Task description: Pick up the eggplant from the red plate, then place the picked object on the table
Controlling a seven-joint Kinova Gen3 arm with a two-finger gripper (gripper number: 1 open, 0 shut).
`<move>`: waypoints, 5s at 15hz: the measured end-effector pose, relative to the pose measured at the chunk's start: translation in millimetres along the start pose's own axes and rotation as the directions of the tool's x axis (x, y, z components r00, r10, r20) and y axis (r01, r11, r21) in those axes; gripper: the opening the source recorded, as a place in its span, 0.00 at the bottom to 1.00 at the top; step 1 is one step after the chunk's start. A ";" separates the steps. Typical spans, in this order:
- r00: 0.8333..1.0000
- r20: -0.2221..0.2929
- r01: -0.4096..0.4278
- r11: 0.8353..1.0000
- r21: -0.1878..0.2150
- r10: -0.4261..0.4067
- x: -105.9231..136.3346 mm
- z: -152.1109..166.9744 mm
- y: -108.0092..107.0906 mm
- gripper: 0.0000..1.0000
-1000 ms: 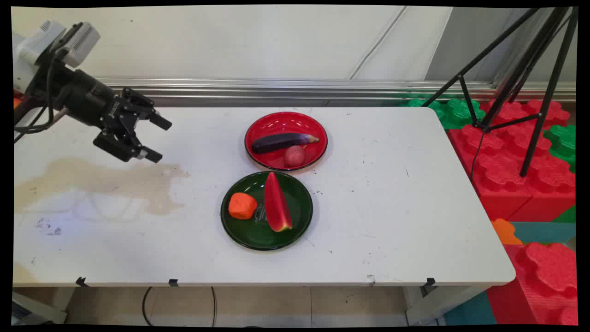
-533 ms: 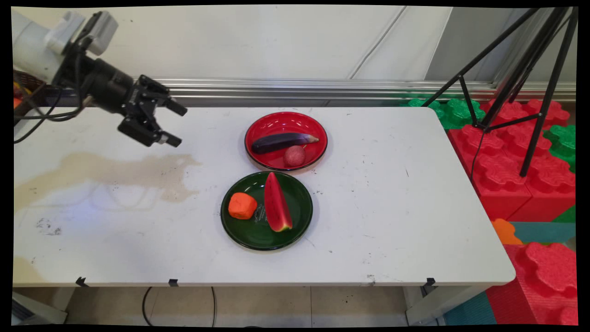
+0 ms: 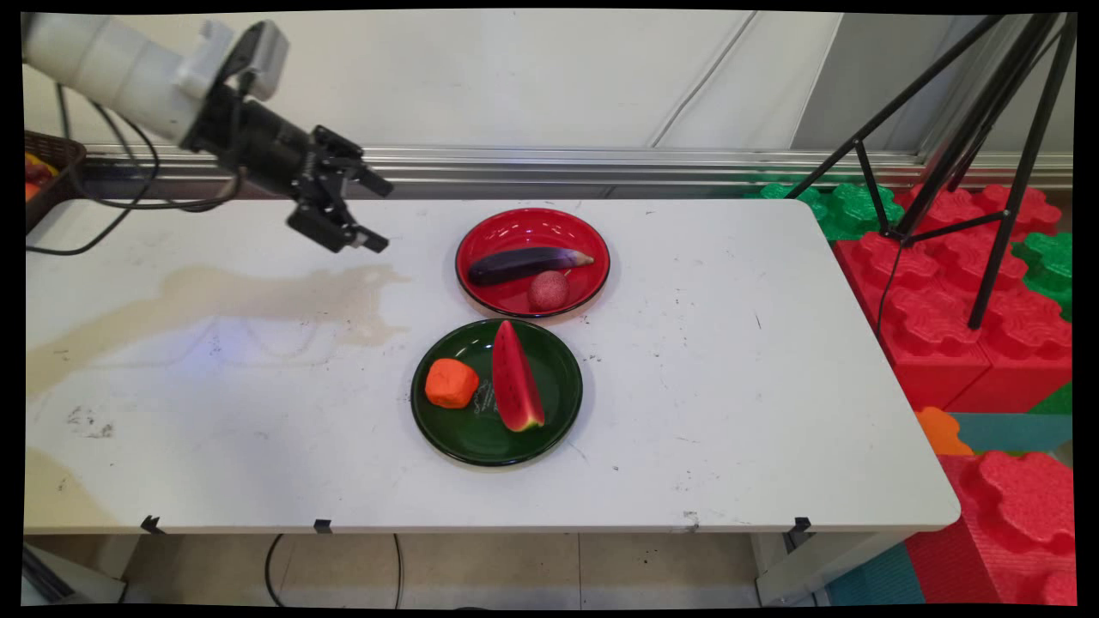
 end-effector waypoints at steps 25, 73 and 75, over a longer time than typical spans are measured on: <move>0.993 0.119 -0.024 1.000 -0.015 0.026 12.8 203.8 -77.3 1.00; 0.997 0.065 0.041 0.999 0.024 -0.043 9.3 109.2 -59.8 0.00; 0.997 0.071 0.041 0.999 0.020 -0.043 4.5 89.9 -52.4 0.00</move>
